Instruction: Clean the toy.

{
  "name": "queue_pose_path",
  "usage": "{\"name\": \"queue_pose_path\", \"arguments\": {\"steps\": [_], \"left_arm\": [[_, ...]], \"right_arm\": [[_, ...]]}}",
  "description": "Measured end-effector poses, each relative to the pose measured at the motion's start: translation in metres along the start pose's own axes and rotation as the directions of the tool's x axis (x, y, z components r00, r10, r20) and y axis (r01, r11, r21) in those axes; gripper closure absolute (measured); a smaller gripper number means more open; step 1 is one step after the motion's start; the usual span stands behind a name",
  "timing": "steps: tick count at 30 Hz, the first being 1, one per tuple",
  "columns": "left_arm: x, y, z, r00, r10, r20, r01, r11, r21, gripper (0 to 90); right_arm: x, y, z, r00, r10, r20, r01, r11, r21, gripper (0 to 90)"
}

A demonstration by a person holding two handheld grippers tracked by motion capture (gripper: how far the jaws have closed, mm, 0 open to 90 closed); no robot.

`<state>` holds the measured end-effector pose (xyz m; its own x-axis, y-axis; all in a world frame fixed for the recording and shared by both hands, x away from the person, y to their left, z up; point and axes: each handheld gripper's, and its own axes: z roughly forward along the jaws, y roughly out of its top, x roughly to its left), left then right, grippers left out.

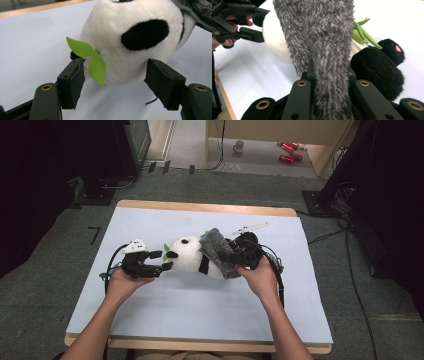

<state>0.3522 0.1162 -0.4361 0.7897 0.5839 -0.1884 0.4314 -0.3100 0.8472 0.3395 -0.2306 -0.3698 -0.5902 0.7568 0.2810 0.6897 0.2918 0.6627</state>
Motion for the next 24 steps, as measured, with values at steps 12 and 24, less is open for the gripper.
{"name": "queue_pose_path", "arguments": {"steps": [12,24], "left_arm": [[0.005,0.009,0.032,0.9925,0.053,0.110,-0.047,0.9970,-0.061,19.0],[-0.022,0.001,0.048,0.9992,-0.035,-0.018,0.035,0.9994,0.003,46.4]], "right_arm": [[-0.014,0.002,-0.001,0.9989,0.046,-0.008,-0.046,0.9982,-0.039,75.5],[-0.015,0.006,-0.002,0.9967,0.071,0.038,-0.068,0.9940,-0.086,75.2]]}}
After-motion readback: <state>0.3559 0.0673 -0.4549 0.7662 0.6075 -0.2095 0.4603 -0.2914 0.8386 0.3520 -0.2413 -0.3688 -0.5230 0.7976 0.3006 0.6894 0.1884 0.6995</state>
